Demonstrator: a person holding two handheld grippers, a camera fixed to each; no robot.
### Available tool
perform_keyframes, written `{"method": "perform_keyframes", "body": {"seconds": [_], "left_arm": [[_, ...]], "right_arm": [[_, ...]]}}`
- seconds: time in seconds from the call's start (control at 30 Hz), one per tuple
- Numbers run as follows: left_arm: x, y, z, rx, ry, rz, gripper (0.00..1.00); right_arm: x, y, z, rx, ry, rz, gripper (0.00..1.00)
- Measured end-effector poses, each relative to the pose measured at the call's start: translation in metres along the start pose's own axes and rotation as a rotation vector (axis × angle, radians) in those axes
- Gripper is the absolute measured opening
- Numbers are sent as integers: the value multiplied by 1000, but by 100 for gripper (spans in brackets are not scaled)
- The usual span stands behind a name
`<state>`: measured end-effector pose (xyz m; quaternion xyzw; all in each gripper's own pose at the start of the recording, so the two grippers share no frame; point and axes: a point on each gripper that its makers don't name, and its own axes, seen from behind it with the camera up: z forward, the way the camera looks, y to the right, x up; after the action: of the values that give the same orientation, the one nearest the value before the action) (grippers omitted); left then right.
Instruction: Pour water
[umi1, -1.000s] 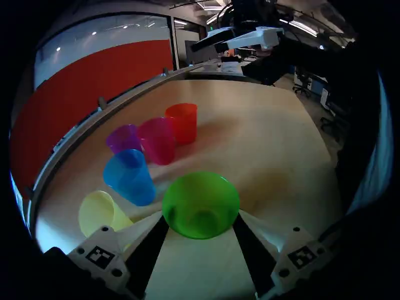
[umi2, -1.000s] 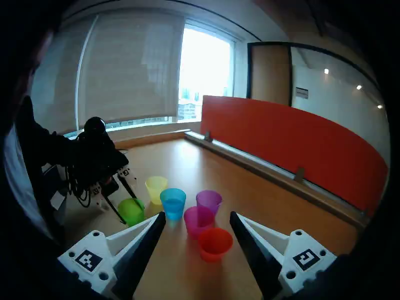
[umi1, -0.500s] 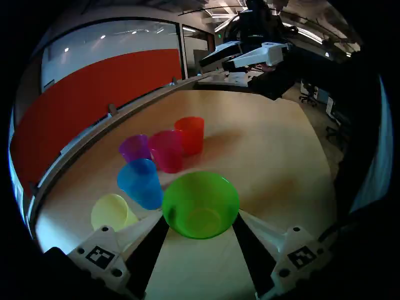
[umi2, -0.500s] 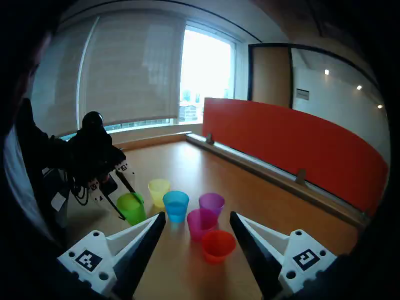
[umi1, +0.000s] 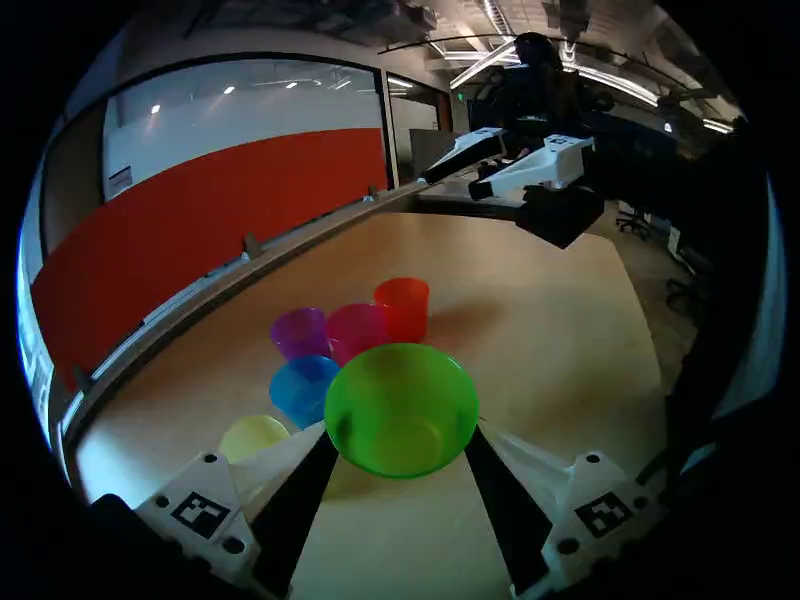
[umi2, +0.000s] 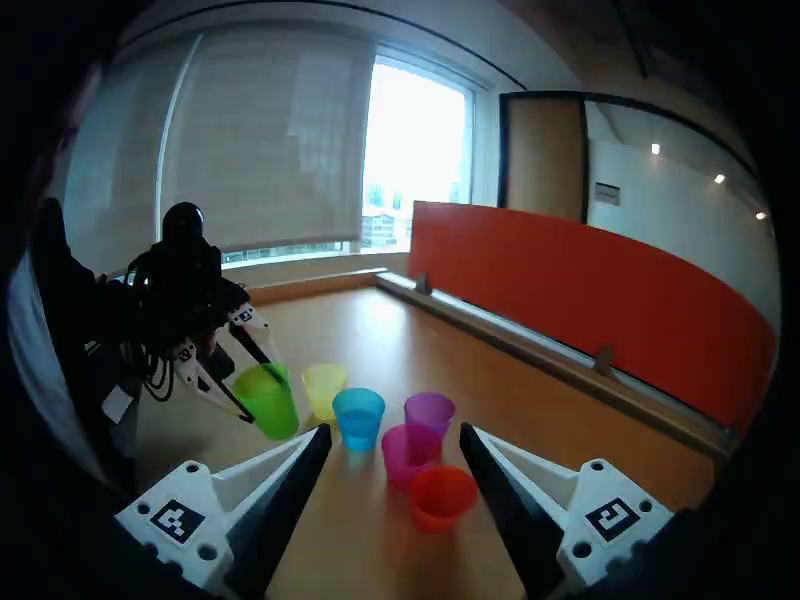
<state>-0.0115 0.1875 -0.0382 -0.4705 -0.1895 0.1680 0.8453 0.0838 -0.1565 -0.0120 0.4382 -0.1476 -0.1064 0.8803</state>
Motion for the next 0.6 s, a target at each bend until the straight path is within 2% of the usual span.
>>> {"method": "perform_keyframes", "body": {"seconds": [0.6], "left_arm": [[44,-8,-19,60,102,-6,84]], "right_arm": [[7,-6,-1,7,21,-1,100]]}}
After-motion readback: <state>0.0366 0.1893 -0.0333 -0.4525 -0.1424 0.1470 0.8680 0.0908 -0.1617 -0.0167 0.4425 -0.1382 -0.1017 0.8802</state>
